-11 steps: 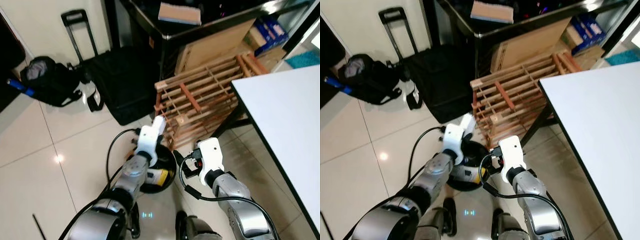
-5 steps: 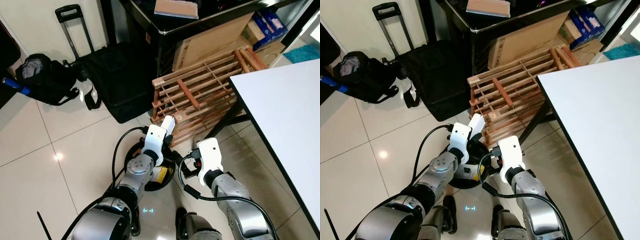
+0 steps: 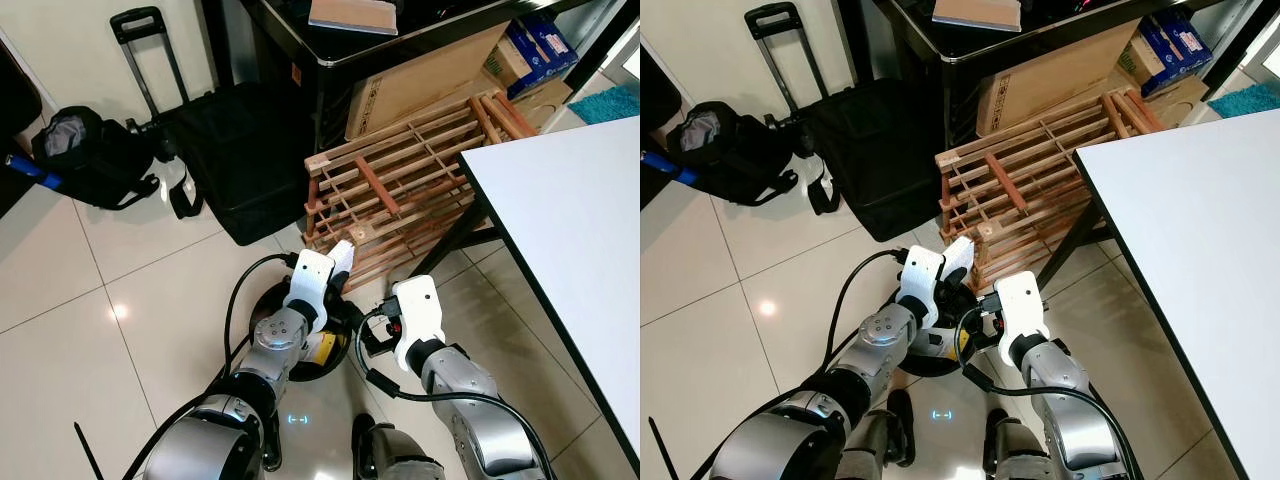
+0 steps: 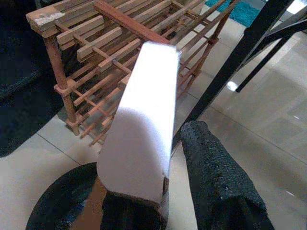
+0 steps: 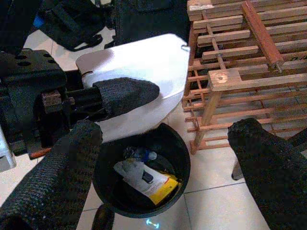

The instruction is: Picking trash to rubbish bin

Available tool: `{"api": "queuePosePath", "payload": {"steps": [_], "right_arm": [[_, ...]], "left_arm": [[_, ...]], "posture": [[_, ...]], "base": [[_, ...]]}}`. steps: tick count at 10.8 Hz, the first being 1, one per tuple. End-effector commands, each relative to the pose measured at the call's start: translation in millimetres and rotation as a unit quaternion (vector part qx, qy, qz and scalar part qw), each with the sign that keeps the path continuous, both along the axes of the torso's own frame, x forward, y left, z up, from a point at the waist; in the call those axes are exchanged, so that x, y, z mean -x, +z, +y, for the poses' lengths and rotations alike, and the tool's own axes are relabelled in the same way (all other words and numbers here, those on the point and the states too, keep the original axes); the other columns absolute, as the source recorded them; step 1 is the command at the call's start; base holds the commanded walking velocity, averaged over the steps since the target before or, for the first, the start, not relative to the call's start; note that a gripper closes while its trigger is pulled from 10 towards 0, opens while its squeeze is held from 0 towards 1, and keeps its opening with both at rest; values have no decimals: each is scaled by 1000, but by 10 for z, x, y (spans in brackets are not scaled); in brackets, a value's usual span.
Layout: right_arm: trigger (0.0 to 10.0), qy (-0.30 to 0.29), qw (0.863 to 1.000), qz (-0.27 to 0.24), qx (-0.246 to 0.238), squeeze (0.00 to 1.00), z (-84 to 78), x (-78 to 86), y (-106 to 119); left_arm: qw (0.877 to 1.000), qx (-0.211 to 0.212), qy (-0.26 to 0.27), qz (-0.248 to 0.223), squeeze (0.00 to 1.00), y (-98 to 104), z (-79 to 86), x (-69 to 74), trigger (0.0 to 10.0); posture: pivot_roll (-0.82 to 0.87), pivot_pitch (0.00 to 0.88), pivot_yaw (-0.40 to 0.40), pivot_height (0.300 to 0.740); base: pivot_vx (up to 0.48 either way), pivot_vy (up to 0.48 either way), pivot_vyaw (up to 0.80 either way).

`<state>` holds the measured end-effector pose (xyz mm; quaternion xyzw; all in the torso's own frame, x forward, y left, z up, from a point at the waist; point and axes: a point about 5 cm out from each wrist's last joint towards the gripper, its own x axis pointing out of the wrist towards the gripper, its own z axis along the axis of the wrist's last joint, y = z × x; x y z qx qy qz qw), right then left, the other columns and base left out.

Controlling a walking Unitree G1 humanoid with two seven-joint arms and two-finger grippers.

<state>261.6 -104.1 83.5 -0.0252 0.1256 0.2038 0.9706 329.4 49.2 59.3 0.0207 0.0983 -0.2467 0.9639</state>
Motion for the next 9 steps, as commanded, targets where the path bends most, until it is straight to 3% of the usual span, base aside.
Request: {"api": "queuePosePath", "payload": {"steps": [1, 2, 3, 4, 6, 7, 8, 9], "right_arm": [[10000, -5, 1000, 10, -4, 0, -18, 33, -34], [10000, -5, 1000, 9, -4, 0, -15, 26, -33], [10000, -5, 1000, 9, -4, 0, -14, 21, -33], [10000, -5, 1000, 9, -4, 0, -13, 19, -32], [10000, -4, 1000, 9, -4, 0, -11, 15, -34], [10000, -3, 1000, 10, -5, 0, -7, 15, -35], [10000, -3, 1000, 10, -5, 0, -6, 14, -35], [10000, -3, 1000, 10, -5, 0, -4, 13, -36]], "left_arm": [[1000, -6, -6, 17, 0, -95, -31, 72, 10000], [1000, -6, -6, 16, 1000, -93, -33, 72, 10000], [1000, -9, -6, 13, 1000, -90, -33, 71, 10000], [1000, -10, -4, 13, 0, -91, -32, 70, 10000], [1000, -11, -3, 15, 0, -93, -32, 70, 10000], [1000, -4, -12, 24, 1000, -107, -44, 81, 10000], [999, -6, -10, 29, 1000, -117, -45, 84, 10000], [999, -11, 7, 47, 0, -160, -31, 93, 10000]], "posture": [[-139, 316, -30, 740], [-139, 316, -30, 740], [-140, 314, -30, 740], [-140, 313, -29, 740], [-139, 310, -29, 740], [-137, 310, -28, 740], [-137, 310, -28, 740], [-136, 309, -27, 740]], "base": [[0, 0, 0], [0, 0, 0], [0, 0, 0], [0, 0, 0], [0, 0, 0], [0, 0, 0], [0, 0, 0], [0, 0, 0]]}}
